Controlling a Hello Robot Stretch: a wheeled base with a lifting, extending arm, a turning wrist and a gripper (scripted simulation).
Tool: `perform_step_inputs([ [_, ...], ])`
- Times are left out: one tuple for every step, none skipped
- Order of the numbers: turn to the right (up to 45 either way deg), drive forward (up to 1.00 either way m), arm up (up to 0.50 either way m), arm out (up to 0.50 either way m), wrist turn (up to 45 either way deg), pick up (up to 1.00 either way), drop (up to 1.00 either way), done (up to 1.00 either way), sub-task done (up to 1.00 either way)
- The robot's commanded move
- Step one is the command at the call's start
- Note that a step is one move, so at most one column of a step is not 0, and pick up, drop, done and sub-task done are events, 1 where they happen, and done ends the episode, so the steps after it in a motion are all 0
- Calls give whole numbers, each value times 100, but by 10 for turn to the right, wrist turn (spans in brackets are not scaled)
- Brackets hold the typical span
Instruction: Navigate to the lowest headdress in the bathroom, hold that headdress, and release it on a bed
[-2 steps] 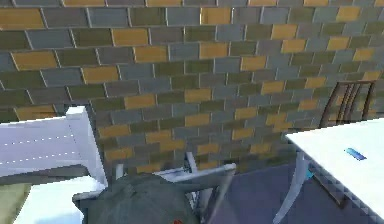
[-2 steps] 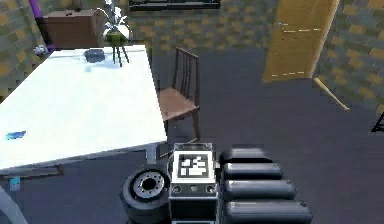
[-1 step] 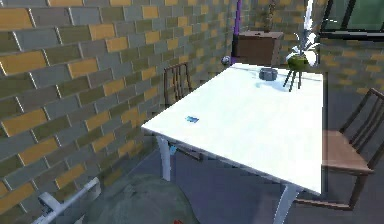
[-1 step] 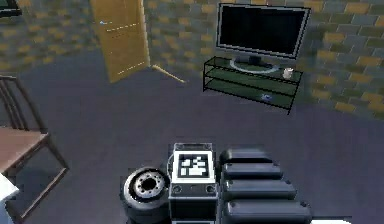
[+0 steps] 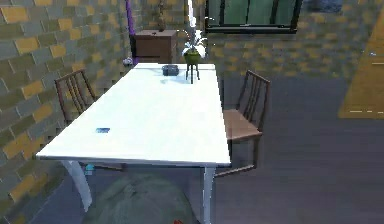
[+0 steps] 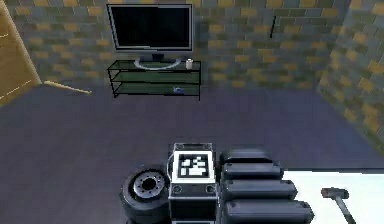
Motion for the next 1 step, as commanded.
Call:
perform_step_inputs([
  [-450,0,0,0,0,0,0,0,0],
])
